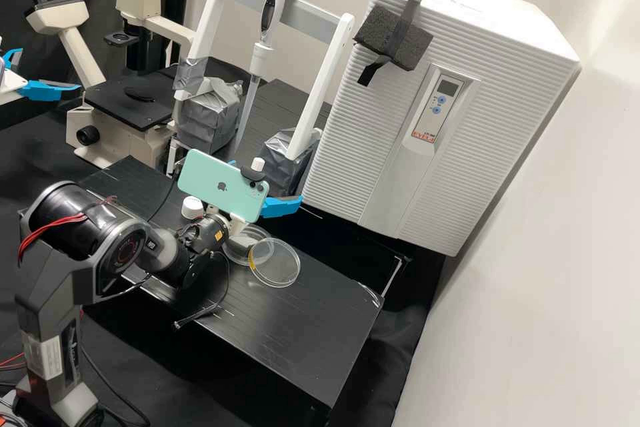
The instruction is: Close the bottle
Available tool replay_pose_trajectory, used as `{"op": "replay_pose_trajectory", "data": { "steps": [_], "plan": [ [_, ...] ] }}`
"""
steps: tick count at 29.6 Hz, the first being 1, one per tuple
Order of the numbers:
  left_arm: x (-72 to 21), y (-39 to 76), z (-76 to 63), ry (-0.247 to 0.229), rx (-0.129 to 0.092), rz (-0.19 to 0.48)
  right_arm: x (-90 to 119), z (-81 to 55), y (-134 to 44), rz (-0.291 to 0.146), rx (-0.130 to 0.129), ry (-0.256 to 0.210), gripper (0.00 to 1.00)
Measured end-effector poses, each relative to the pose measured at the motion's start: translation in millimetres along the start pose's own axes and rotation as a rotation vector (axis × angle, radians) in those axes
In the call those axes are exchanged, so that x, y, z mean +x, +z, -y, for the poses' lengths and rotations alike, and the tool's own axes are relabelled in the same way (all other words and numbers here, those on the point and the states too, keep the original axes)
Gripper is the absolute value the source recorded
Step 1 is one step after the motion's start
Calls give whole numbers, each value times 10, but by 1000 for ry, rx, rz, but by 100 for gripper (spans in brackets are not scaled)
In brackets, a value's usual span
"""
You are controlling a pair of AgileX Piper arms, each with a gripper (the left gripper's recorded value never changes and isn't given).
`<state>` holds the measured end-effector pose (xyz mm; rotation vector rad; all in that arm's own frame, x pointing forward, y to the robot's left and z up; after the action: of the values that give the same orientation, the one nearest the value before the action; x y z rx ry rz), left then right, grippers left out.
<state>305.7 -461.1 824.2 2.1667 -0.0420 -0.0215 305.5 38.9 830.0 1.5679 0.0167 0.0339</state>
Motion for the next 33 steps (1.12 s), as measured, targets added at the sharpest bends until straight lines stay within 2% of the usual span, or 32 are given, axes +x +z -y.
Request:
{"op": "replay_pose_trajectory", "data": {
  "steps": [9,12,15,17,19,23,25,26,27,29,30,33],
  "plan": [
    [0,0,0,0,0,0,0,0,0,0,0,0,100],
    [-4,20,9,-6,7,18,0,0,0,0,0,0,100],
    [-42,101,50,-17,-30,95,0,0,0,0,0,0,100],
    [-89,179,78,-19,-55,178,0,0,0,0,0,0,100],
    [-151,250,121,-32,-63,264,0,0,0,0,0,0,100],
    [-282,300,161,-53,-109,396,0,0,0,0,0,0,100],
    [-353,308,167,-79,-147,456,0,0,0,0,0,0,100],
    [-382,290,173,-93,-164,467,0,0,0,0,0,0,100],
    [-423,271,168,-111,-189,483,0,0,0,0,0,0,100],
    [-462,247,164,-131,-213,495,0,0,0,0,0,0,100],
    [-484,242,162,-140,-219,502,0,0,0,0,0,0,100],
    [-541,221,169,-168,-217,525,0,0,0,0,0,0,100]
  ]
}}
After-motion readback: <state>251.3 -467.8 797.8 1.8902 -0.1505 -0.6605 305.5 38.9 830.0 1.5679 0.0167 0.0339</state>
